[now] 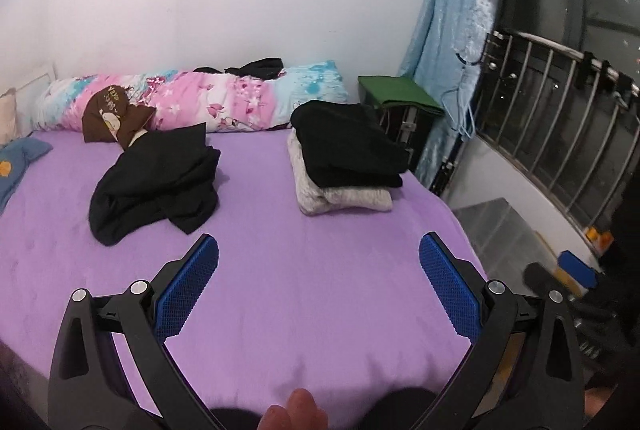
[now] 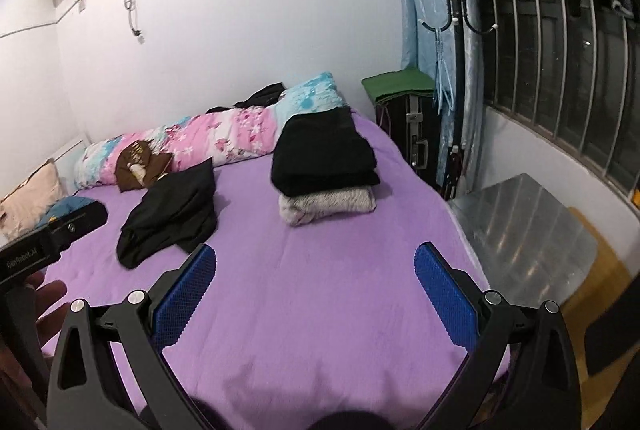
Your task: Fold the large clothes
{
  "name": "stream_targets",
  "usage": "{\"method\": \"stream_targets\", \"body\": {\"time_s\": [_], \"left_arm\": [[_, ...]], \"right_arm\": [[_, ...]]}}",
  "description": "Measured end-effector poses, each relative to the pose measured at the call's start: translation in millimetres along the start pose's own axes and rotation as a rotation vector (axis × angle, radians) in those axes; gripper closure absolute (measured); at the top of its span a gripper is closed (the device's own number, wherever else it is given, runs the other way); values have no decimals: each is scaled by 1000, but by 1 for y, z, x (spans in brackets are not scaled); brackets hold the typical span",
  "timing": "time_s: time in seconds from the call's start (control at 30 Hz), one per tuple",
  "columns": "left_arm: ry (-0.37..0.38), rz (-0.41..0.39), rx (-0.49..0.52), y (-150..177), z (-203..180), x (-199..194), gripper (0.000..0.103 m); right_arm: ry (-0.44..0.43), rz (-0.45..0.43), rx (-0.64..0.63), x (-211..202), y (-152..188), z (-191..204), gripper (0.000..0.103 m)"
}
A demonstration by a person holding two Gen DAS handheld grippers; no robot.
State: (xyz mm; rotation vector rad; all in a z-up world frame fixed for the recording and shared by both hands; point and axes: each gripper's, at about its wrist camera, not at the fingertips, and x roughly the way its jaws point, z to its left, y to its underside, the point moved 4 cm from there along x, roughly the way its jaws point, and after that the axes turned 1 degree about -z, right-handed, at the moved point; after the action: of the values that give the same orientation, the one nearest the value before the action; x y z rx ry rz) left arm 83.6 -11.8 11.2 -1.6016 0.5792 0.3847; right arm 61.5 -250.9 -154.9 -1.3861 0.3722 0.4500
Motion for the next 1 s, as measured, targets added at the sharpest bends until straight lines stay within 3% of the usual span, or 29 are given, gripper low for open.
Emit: {"method": "stream_targets", "body": {"time_s": [0.4, 1.0], "left_arm": [[-10, 4, 30, 40, -22, -49, 6], [-21, -6, 44, 48, -22, -62, 6]], "right_arm": [[9, -23, -100, -56, 38, 26, 6], [-2, -41, -97, -76, 35, 29, 6]]}}
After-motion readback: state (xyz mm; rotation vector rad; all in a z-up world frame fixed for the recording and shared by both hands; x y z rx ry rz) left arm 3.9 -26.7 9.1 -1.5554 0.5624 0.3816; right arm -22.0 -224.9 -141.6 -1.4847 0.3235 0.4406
